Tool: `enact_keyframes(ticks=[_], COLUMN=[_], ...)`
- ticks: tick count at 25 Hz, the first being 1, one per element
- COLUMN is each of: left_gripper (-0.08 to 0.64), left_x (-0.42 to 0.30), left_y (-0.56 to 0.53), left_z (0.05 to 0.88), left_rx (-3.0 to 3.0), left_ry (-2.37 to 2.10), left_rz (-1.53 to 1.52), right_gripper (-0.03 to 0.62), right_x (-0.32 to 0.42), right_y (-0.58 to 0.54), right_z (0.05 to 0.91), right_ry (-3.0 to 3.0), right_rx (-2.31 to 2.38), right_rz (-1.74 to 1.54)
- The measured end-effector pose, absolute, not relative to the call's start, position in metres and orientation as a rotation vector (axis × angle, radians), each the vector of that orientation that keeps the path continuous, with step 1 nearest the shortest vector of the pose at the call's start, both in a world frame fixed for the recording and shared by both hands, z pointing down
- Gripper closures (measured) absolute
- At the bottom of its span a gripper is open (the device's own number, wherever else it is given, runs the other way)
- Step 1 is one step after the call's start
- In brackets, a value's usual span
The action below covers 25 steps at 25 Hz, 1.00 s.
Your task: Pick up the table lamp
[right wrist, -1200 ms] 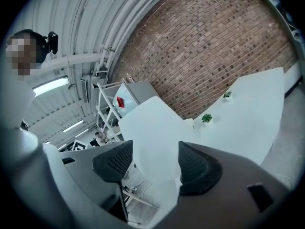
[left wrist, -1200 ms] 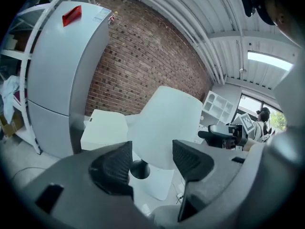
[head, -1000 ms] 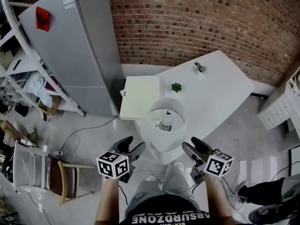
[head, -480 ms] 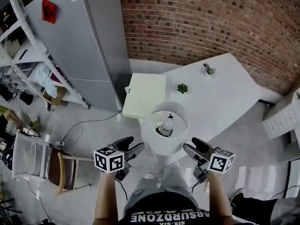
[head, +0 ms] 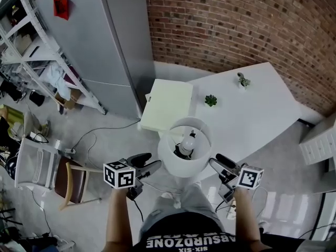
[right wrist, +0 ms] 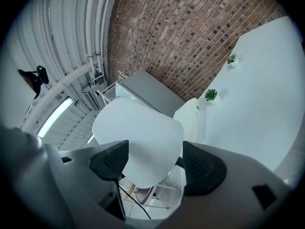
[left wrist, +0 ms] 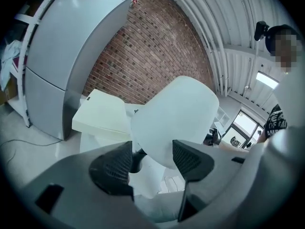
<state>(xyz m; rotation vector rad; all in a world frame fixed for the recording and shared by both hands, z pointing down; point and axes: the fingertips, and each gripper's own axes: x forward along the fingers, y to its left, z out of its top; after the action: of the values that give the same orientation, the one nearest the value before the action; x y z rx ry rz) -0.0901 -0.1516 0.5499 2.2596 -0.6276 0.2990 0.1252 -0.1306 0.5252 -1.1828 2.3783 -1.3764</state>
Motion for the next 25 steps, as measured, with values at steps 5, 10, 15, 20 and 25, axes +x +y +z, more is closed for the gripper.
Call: enact_keyframes(ticks=[5,10,15,20,25], left_gripper=[0.313,0.313,0.313,0.322,0.345], left_x=[-0.082,-0.084,-0.080,-0.077,-0.073], left_y=[-0.153,-0.152,-0.152,-0.151,-0.148], left_z=[0.557,0.564,0.568,0.568,0.564], left_rx=[2.201,2.116,2.016,1.955,1.837], left_ry=[-0.571,-0.527,-0.453,-0.398,-0.301], left_rz=[0.237,0.118,-0.024,-0.166,-0.377], right_gripper=[0.267,0.262,0.259,0.259,0.261], right_x=[0.126,0.121,0.115,0.110,0.109], right_y=[-0.135,-0.136,-0.138,-0.140,-0.140], right_z=[0.540,0.547,0.549,0.549,0.551], right_ry=[2.333,2.287,2.216,2.156,2.101], right_rx=[-1.031,-0.893,-0.678,-0.553,-0.495], right_rz=[-1.479,-1.563,-1.626,-1.657,-1.677])
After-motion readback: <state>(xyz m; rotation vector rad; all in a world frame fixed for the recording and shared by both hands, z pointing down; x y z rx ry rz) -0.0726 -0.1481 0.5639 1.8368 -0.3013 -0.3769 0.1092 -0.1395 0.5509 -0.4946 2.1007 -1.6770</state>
